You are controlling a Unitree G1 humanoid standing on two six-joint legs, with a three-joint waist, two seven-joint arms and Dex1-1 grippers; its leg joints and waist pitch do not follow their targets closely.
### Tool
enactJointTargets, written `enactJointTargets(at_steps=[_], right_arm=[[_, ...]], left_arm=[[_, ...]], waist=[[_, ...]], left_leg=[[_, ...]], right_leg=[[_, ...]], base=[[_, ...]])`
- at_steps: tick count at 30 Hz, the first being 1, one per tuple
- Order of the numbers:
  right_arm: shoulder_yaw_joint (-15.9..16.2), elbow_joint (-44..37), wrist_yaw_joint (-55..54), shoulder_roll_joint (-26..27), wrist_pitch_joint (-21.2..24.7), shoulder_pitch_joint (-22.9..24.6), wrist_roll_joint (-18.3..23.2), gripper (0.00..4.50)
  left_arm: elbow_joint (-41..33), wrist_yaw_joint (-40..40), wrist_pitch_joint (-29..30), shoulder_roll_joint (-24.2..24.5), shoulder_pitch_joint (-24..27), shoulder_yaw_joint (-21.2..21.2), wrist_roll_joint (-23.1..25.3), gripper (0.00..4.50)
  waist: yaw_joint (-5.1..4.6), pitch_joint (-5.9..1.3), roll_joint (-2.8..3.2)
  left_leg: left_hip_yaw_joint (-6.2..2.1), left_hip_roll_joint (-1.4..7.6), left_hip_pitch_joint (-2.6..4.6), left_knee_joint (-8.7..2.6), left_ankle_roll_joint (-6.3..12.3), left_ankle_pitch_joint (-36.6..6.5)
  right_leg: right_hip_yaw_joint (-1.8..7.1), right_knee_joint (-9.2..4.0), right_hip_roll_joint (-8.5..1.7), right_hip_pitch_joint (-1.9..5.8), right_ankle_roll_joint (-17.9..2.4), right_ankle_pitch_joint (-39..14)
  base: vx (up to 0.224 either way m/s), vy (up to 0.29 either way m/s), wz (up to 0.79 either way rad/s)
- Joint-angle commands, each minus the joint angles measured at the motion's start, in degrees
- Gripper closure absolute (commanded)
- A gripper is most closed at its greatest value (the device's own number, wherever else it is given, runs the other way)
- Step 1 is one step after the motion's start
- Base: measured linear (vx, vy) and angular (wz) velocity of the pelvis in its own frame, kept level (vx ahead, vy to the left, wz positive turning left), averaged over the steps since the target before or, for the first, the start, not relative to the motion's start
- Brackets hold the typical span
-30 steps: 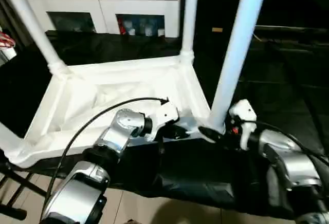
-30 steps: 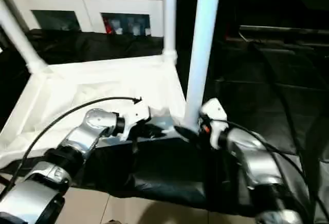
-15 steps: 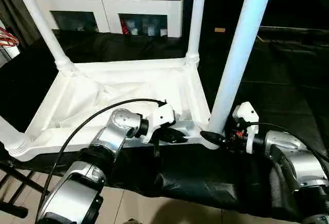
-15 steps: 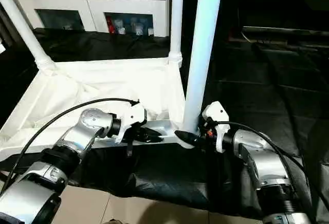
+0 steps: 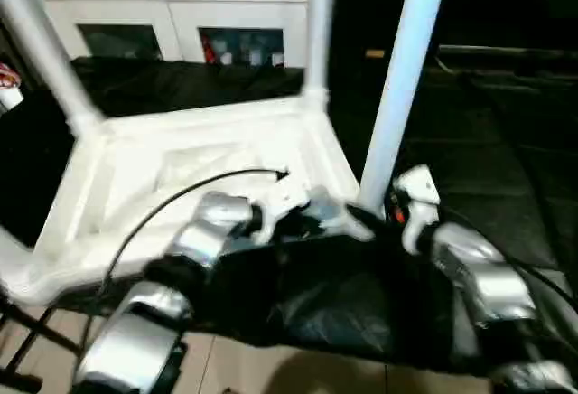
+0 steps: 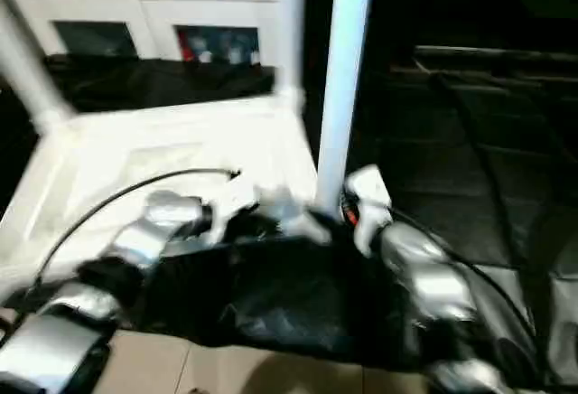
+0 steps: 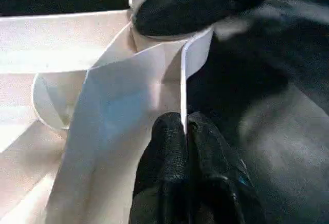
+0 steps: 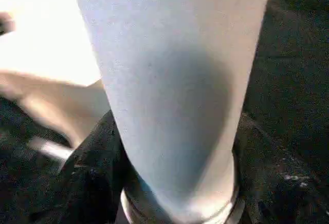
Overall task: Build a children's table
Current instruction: Rotate leg to tighten
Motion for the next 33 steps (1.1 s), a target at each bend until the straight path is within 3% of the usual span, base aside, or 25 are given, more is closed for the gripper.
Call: enactJointTargets(at_steps=[1,8,9,11,13,16,20,21,23,24,25,27,28,29,30,33], right_arm=[[3.5,3.5,-3.8,5.0,1.5,-1.0,-0.8,1.93],[3.5,8.9,-10.1,10.0,-3.6,-4.8,-2.8,1.93],[2.9,8.5,-7.7,9.9,-3.3,-4.9,-1.3,1.58],[1.9,7.7,-5.5,9.6,-2.3,-4.8,0.6,1.37],[2.1,5.6,-3.0,7.5,-1.8,-4.3,0.6,1.18],[2.9,4.3,-1.0,5.7,-1.8,-3.8,0.1,0.77],[6.2,-1.4,8.0,-0.6,-2.3,-0.4,0.1,0.77],[7.0,-3.9,11.7,-2.8,-2.2,1.1,0.6,0.77],[7.6,-5.9,15.3,-5.1,-1.4,2.4,1.3,0.77],[7.6,-5.9,15.3,-5.1,-1.4,2.4,1.3,0.77],[8.0,-6.8,17.1,-6.1,-0.9,3.0,1.6,0.77],[8.7,-8.0,19.8,-7.4,-0.6,3.8,1.9,0.77],[9.0,-8.8,21.6,-8.2,0.0,4.2,2.6,0.77],[9.4,-9.5,23.7,-9.1,0.7,4.5,3.5,0.77],[9.4,-9.5,23.7,-9.1,0.7,4.5,3.5,0.77],[10.6,-10.5,27.9,-10.7,2.0,4.7,5.0,1.11]], left_arm=[[-1.1,2.8,-0.4,-4.8,-2.8,-0.8,-1.0,4.5],[-0.9,5.0,-0.3,-7.6,-3.2,-1.6,-0.3,4.5],[-0.9,4.3,-0.7,-7.2,-3.2,-1.7,-0.3,4.5],[-0.9,3.5,-1.1,-6.8,-3.1,-1.8,-0.4,4.5],[-1.6,1.1,-1.9,-5.5,-2.6,-1.9,-1.2,4.5],[-1.9,-0.4,-2.4,-4.8,-2.3,-2.0,-1.7,4.5],[-3.9,-5.7,-3.2,-2.7,-0.9,-2.2,-3.3,4.5],[-5.0,-7.9,-3.2,-1.8,-0.3,-2.4,-3.8,4.5],[-5.9,-10.4,-3.3,-0.7,0.2,-2.4,-4.6,4.5],[-5.9,-10.4,-3.3,-0.7,0.2,-2.4,-4.6,4.5],[-6.4,-11.6,-3.4,-0.1,0.5,-2.4,-5.0,4.5],[-6.9,-13.2,-3.4,0.8,0.9,-2.2,-5.4,4.5],[-6.8,-14.0,-3.7,1.4,0.9,-2.1,-5.3,4.5],[-6.6,-15.0,-3.9,2.3,0.9,-1.9,-5.3,4.5],[-6.6,-15.0,-3.9,2.3,0.9,-1.9,-5.3,4.5],[-6.8,-16.6,-3.6,4.3,1.0,-1.8,-5.4,4.5]], waist=[[0.1,-3.84,-0.83],[-0.19,-3.97,-0.7],[-0.19,-3.92,-0.66],[-0.24,-3.88,-0.6],[-0.24,-3.86,-0.22],[-0.23,-3.98,-0.3],[0.27,-4.11,-0.68],[0.69,-4.08,-0.54],[0.85,-3.97,-1.3],[0.85,-3.97,-1.3],[0.82,-3.78,-1.01],[0.76,-3.59,-1.4],[0.66,-3.5,-1.21],[0.66,-3.47,-1.2],[0.82,-3.48,-1.79],[0.92,-3.5,-1.7]], left_leg=[[-0.63,1.59,0.45,-3.95,1.92,-14.0],[-0.49,1.43,0.2,-3.84,2.69,-12.5],[-0.51,1.46,0.21,-3.89,2.99,-12.7],[-0.51,1.48,0.26,-3.9,3.38,-13.3],[-0.57,1.58,0.31,-3.95,3.4,-13.6],[-0.5,1.56,0.25,-3.81,3.65,-12.7],[-0.28,1.64,0.21,-3.44,4.93,-11.0],[-0.26,1.67,0.14,-3.37,5.49,-10.4],[-0.09,1.83,0.05,-3.34,6.47,-10.1],[-0.09,1.83,0.05,-3.34,6.47,-10.1],[-0.19,1.88,0.11,-3.47,6.22,-11.2],[-0.18,1.85,0.18,-3.59,5.5,-12.9],[-0.26,1.9,0.3,-3.75,4.88,-14.1],[-0.31,1.9,0.3,-3.8,4.68,-14.5],[-0.34,1.92,0.26,-3.82,4.67,-14.2],[-0.4,2.16,0.23,-3.96,4.44,-13.9]], right_leg=[[2.17,-5.01,-3.05,2.89,-11.9,-14.6],[2.1,-4.73,-3.02,3.15,-12.8,-10.5],[2.09,-4.77,-3.01,3.24,-12.9,-10.5],[2.1,-4.85,-3.0,3.3,-12.9,-10.9],[2.11,-4.8,-2.96,3.24,-13.1,-10.8],[2.07,-4.65,-2.88,3.45,-13.8,-8.4],[2.15,-4.42,-2.87,3.64,-14.2,-6.1],[2.12,-4.37,-2.98,3.62,-14.2,-6.2],[2.14,-4.38,-2.89,3.54,-14.1,-7.6],[2.14,-4.38,-2.89,3.54,-14.1,-7.6],[2.07,-4.64,-2.99,3.23,-13.6,-11.1],[2.1,-4.99,-3.03,3.13,-12.6,-15.4],[2.12,-5.25,-3.01,2.96,-11.9,-17.9],[2.13,-5.35,-3.05,2.98,-11.5,-18.7],[2.2,-5.25,-3.08,3.03,-11.2,-19.1],[2.23,-5.16,-3.13,2.79,-11.3,-18.0]], base=[[0.0,0.0,0.0],[0.0,0.0,0.0],[0.0,0.0,0.0],[0.0,0.0,0.0],[0.0,0.0,0.0],[0.0,0.0,0.0],[0.0,0.0,0.0],[0.0,0.0,0.0],[0.0,0.0,0.0],[0.0,0.0,0.0],[0.0,0.0,0.0],[0.0,0.0,0.0],[0.0,0.0,0.0],[0.0,0.0,0.0],[0.0,0.0,0.0],[0.0,0.0,0.0]])
